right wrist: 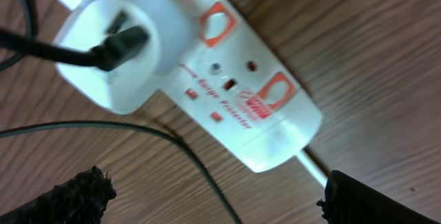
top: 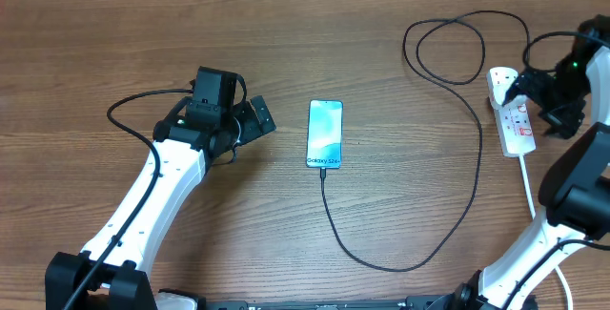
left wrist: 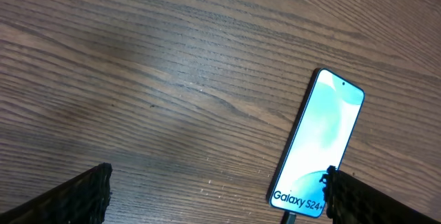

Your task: Plug charger to phone and switch on socket

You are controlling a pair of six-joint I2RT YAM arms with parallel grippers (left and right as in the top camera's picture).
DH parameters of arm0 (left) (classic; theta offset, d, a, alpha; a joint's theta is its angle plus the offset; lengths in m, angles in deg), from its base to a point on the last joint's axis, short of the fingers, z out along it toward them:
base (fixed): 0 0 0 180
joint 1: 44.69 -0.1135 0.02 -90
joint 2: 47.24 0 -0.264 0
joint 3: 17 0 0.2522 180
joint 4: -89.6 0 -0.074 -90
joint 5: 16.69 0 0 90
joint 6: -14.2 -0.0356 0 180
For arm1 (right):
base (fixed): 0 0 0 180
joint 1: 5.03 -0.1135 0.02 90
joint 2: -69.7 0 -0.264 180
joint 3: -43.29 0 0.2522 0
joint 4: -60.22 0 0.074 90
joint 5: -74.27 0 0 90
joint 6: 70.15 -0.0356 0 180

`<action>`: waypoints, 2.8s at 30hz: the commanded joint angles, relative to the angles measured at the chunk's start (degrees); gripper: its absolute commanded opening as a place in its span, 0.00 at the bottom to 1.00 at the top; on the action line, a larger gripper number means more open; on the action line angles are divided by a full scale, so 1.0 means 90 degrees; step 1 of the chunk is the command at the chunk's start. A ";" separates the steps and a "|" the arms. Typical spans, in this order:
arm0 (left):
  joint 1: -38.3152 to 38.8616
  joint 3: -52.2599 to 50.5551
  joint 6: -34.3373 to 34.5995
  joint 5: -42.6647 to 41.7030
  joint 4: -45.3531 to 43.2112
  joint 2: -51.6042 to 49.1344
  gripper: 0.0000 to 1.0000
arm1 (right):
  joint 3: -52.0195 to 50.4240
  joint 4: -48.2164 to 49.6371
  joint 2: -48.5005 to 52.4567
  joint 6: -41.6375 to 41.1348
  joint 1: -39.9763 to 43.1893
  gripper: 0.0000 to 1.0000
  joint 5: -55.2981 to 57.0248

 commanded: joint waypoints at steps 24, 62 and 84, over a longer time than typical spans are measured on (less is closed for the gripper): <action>-0.0029 0.0012 -0.0143 0.0068 -0.0002 0.0039 1.00 | 0.0061 0.1758 -0.0005 0.0075 0.0000 1.00 -0.0039; -0.0041 0.0012 -0.0143 0.1574 0.0010 0.0746 1.00 | 0.0061 0.1756 -0.0005 0.0075 0.0000 1.00 -0.0039; -0.0039 -0.2538 -0.0146 0.0651 -0.3691 0.1253 1.00 | 0.0061 0.1756 -0.0005 0.0075 0.0000 1.00 -0.0039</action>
